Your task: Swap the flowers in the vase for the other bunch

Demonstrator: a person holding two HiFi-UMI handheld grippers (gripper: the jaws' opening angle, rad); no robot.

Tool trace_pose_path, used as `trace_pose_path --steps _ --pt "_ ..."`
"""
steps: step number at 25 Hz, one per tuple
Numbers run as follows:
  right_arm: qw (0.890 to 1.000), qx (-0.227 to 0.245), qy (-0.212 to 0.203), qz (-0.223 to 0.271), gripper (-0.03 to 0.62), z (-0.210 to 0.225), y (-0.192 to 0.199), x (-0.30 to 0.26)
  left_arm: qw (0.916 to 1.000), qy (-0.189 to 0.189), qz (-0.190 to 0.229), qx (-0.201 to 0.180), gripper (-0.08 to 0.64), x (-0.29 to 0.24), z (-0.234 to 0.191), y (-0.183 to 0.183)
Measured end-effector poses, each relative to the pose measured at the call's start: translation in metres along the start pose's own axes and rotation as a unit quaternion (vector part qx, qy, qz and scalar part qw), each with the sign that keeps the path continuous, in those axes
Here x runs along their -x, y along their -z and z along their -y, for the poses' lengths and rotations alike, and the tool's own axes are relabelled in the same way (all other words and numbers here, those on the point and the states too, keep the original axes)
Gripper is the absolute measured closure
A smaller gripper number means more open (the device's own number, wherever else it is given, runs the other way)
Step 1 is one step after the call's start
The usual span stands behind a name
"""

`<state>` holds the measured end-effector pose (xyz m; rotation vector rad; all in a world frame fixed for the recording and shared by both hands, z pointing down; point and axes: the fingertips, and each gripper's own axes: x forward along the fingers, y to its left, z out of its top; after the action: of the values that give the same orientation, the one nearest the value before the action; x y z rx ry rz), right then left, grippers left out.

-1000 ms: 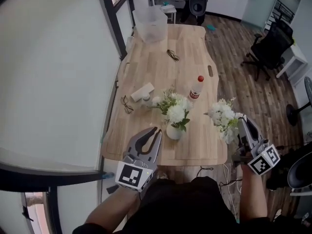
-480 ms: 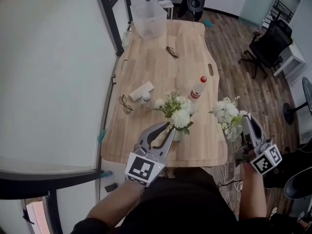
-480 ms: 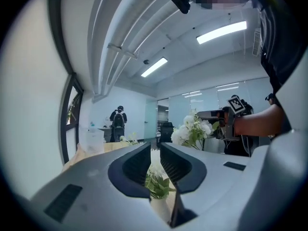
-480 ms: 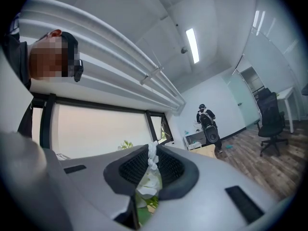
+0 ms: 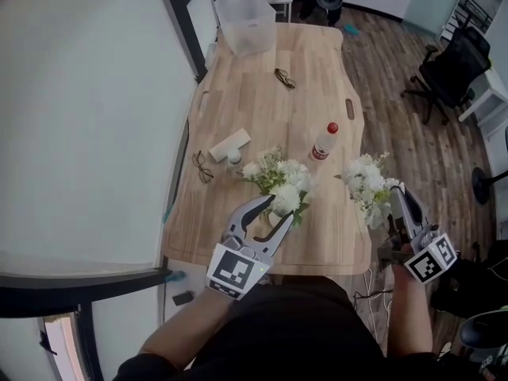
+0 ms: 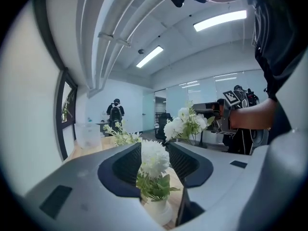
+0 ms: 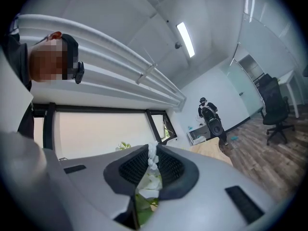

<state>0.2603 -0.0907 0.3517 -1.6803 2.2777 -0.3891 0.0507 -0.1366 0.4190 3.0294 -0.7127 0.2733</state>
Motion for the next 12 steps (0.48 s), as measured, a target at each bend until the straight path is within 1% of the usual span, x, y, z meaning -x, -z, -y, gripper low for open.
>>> trace_pose_path --steps 4,7,9,12 --pt "1.0 -0.014 0.0 -0.011 0.526 0.01 0.011 -0.005 0.9998 -0.012 -0.008 0.011 0.388 -0.008 -0.004 0.008" --pt "1.0 -0.018 -0.01 -0.017 0.526 0.008 0.016 -0.01 0.9996 -0.023 -0.011 0.015 0.388 -0.009 -0.008 0.011" --pt "1.0 -0.019 -0.016 -0.018 0.526 0.006 0.017 -0.013 0.9992 -0.028 -0.01 0.028 0.396 -0.009 -0.012 0.014" --pt "0.999 -0.021 -0.02 -0.02 0.526 0.007 0.018 -0.014 0.9984 -0.033 -0.004 0.045 0.48 -0.008 -0.016 0.015"
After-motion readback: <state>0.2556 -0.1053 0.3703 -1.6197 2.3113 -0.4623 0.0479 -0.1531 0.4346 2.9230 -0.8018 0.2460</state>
